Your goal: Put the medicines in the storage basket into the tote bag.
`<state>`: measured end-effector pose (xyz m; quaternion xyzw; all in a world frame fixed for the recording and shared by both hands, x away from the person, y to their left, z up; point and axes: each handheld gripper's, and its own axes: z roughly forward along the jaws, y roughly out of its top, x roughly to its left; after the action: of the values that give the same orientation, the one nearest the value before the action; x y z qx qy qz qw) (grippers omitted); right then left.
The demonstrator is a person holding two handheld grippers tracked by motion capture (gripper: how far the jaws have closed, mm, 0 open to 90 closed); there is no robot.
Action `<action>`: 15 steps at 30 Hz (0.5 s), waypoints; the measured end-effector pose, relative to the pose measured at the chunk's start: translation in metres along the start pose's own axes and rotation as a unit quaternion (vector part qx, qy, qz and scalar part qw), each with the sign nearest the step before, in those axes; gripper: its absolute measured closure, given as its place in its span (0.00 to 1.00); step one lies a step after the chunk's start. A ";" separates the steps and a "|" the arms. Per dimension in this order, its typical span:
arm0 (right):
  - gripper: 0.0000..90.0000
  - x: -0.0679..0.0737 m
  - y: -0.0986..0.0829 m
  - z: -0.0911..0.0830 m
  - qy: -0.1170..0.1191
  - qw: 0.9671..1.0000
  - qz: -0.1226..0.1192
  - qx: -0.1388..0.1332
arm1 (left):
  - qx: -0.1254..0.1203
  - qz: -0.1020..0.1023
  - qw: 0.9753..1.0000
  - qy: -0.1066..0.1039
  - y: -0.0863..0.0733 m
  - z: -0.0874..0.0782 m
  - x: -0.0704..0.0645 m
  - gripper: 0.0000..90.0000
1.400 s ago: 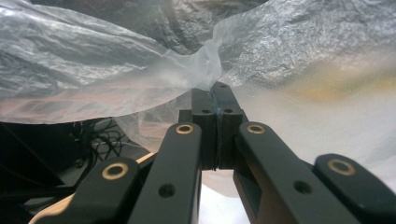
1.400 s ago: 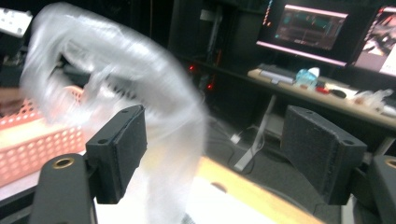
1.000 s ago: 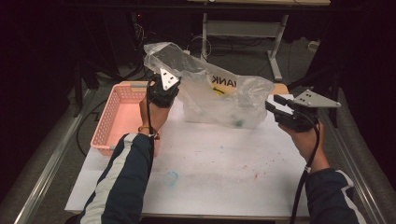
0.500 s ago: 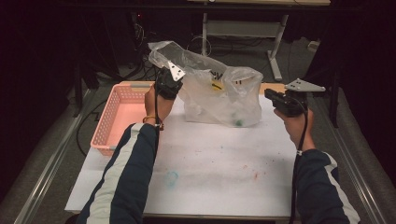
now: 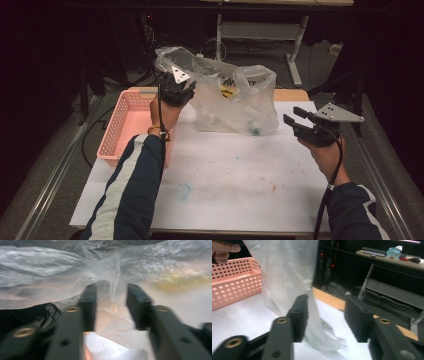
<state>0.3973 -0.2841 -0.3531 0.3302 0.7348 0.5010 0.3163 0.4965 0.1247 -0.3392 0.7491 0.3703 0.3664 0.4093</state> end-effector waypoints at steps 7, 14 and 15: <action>0.47 0.004 -0.008 -0.017 -0.023 1.000 0.001 0.003 | -0.047 0.003 0.998 -0.039 -0.013 -0.049 -0.002 0.32; 0.35 0.012 -0.017 -0.030 -0.026 1.000 -0.005 0.013 | -0.081 0.041 0.993 -0.080 -0.050 -0.109 -0.012 0.20; 0.33 0.013 -0.019 -0.031 -0.029 0.999 -0.010 0.014 | -0.079 0.051 0.992 -0.083 -0.058 -0.116 -0.015 0.19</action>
<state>0.3619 -0.2956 -0.3638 0.3415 0.7354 0.4779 0.3380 0.3760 0.1747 -0.3483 0.7600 0.2666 0.3515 0.4773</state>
